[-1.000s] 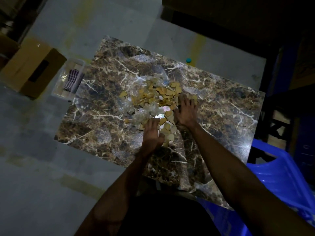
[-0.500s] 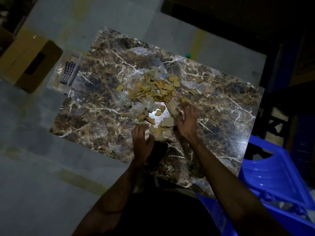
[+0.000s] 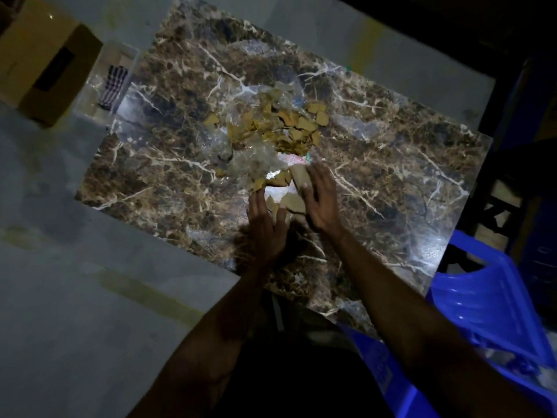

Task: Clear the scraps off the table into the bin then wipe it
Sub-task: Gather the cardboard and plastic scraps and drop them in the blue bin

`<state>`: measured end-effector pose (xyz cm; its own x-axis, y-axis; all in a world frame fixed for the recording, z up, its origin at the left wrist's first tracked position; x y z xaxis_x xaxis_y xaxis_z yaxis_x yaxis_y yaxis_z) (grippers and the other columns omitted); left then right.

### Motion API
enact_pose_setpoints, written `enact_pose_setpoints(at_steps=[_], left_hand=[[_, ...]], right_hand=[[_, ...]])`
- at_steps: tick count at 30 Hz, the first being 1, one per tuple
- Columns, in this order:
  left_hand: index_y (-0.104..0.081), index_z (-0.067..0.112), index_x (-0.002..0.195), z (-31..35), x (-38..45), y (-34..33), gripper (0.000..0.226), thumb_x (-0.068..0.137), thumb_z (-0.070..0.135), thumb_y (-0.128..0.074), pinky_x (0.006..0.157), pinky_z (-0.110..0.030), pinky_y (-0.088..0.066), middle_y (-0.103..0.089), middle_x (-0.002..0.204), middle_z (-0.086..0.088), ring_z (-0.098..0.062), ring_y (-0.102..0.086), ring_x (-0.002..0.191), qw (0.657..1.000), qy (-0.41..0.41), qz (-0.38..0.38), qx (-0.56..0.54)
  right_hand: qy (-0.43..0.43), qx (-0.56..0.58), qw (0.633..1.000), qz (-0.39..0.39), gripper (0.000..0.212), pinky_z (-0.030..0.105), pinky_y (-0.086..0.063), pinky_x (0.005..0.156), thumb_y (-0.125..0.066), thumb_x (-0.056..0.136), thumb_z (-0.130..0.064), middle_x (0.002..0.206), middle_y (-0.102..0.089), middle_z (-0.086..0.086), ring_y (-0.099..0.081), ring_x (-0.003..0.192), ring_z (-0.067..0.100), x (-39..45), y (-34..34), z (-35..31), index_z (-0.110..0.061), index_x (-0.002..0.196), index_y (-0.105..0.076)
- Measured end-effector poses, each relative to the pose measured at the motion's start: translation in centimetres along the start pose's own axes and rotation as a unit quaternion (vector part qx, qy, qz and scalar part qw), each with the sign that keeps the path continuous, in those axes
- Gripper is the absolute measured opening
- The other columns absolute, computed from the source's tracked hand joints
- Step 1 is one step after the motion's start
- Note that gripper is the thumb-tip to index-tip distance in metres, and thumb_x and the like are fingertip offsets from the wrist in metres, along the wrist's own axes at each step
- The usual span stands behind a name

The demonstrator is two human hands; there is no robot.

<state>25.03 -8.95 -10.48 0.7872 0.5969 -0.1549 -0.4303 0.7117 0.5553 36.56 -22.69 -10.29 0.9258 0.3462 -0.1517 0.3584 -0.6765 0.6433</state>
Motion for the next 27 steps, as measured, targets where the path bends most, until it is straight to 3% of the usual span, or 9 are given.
enact_pose_setpoints(at_steps=[4,9,12,13,16,17,20,23,27], left_hand=[[-0.043,0.016,0.155,-0.4,0.2,-0.5,0.056,0.107,0.044,-0.039,0.12,-0.051,-0.031,-0.043,0.16,-0.004,-0.019,-0.036,0.149,0.998,0.034,0.028,-0.054],[-0.047,0.003,0.149,0.8,-1.6,-2.3,0.048,0.11,0.029,-0.04,0.118,-0.05,-0.038,-0.048,0.155,-0.014,-0.028,-0.045,0.145,0.992,-0.009,0.04,-0.121],[-0.058,0.012,0.141,0.5,-1.3,-2.7,0.043,0.105,0.032,-0.045,0.115,-0.045,-0.043,-0.057,0.148,-0.01,-0.023,-0.052,0.139,0.977,0.066,0.028,-0.2],[-0.061,0.017,0.139,0.2,-1.0,-2.7,0.041,0.103,0.033,-0.047,0.114,-0.044,-0.044,-0.059,0.146,-0.007,-0.02,-0.054,0.137,0.966,0.102,0.026,-0.238],[-0.066,0.019,0.132,0.6,-0.2,-2.3,0.035,0.101,0.024,-0.051,0.113,-0.042,-0.046,-0.063,0.141,-0.003,-0.017,-0.057,0.133,0.943,0.146,0.008,-0.3],[-0.067,0.016,0.131,0.9,-0.1,-2.3,0.034,0.1,0.02,-0.051,0.113,-0.041,-0.046,-0.065,0.14,-0.005,-0.017,-0.058,0.132,0.938,0.148,-0.006,-0.313],[-0.069,0.009,0.125,2.4,-0.2,-1.6,0.032,0.096,0.012,-0.056,0.111,-0.038,-0.046,-0.067,0.133,-0.011,-0.02,-0.061,0.127,0.925,0.143,-0.037,-0.351],[-0.072,0.011,0.122,4.1,-0.8,-0.9,0.03,0.097,0.007,-0.057,0.114,-0.04,-0.045,-0.068,0.134,-0.007,-0.024,-0.059,0.132,0.924,0.127,-0.057,-0.356],[-0.074,0.024,0.123,6.6,-1.1,0.1,0.035,0.102,0.006,-0.052,0.114,-0.043,-0.047,-0.069,0.133,0.005,-0.016,-0.06,0.131,0.929,0.135,-0.083,-0.333]], right_hand=[[-0.041,0.102,0.994,0.009,0.045,0.033,-0.023,0.126,-0.046,0.109,-0.032,0.16,-0.044,-0.004,-0.028,0.156,0.014,-3.8,-2.0,-0.7,-0.017,0.151,-0.053],[-0.048,0.198,0.976,0.078,0.039,0.042,-0.038,0.12,-0.042,0.112,-0.021,0.147,-0.058,0.013,-0.05,0.142,0.025,-5.2,-3.2,-2.6,0.001,0.139,-0.059],[-0.085,0.264,0.956,0.096,0.039,0.042,-0.049,0.107,-0.045,0.11,-0.024,0.132,-0.067,0.014,-0.063,0.125,0.024,-5.6,-3.0,-2.7,0.003,0.127,-0.065],[-0.108,0.289,0.946,0.098,0.038,0.04,-0.051,0.102,-0.048,0.108,-0.024,0.129,-0.068,0.013,-0.065,0.121,0.02,-5.8,-3.0,-2.8,0.003,0.128,-0.066],[-0.181,0.334,0.918,0.11,0.029,0.014,-0.05,0.087,-0.053,0.106,-0.005,0.118,-0.07,0.003,-0.067,0.103,-0.007,-6.6,-3.5,-3.2,0.006,0.129,-0.064],[-0.212,0.341,0.908,0.116,0.028,0.013,-0.05,0.084,-0.054,0.105,-0.003,0.116,-0.072,0.003,-0.069,0.099,-0.006,-6.9,-3.9,-3.1,0.004,0.13,-0.065],[-0.248,0.399,0.873,0.13,0.028,0.029,-0.053,0.088,-0.054,0.105,-0.005,0.12,-0.073,0.014,-0.072,0.102,0.011,-7.3,-4.5,-3.3,0.001,0.13,-0.067],[-0.23,0.42,0.867,0.142,0.028,0.022,-0.055,0.087,-0.052,0.106,-0.002,0.121,-0.072,0.016,-0.071,0.099,0.003,-7.6,-2.4,-5.2,0.004,0.129,-0.065],[-0.222,0.444,0.856,0.143,0.029,0.03,-0.059,0.088,-0.058,0.105,-0.015,0.116,-0.077,0.0,-0.073,0.102,0.01,-7.9,-0.6,-7.4,-0.012,0.132,-0.07]])
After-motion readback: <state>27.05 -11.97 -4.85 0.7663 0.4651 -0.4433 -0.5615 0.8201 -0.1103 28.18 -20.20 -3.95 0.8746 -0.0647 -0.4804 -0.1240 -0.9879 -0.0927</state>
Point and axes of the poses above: each hand's wrist, its own x-axis towards the middle knuckle, its own y-axis out of the back of the hand, z = x × y, the point moved 7 cm from there along x, towards the middle knuckle
